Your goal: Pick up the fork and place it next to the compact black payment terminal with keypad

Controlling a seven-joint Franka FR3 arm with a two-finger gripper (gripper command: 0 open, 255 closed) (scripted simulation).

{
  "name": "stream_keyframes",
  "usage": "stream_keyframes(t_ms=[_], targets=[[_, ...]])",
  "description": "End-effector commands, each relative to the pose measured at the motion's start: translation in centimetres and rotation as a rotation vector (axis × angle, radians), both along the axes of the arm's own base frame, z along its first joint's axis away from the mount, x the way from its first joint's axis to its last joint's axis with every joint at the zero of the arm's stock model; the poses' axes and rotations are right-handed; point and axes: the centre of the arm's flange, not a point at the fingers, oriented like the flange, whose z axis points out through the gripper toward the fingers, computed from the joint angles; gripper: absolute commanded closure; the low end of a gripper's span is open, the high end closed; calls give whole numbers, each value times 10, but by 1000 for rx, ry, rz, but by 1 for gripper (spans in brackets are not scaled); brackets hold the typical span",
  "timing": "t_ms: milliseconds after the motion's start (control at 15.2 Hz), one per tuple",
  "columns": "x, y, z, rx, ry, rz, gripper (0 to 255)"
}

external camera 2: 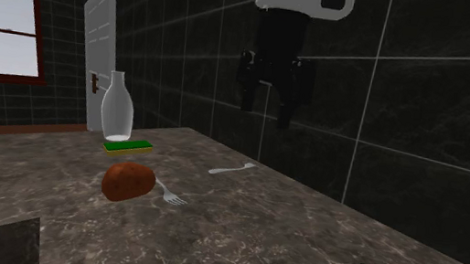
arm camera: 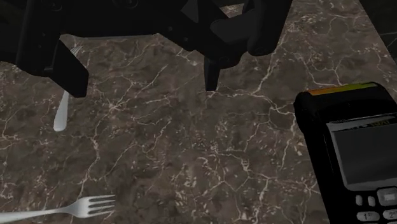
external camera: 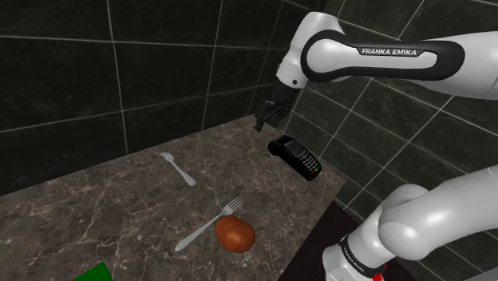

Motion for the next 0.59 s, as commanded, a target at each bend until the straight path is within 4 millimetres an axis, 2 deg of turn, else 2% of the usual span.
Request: stream_keyframes(t_ms=[0, 528], targets=[[13, 20, -14, 7, 13, 0, 0], [62, 97, -69, 33, 64, 0, 0]])
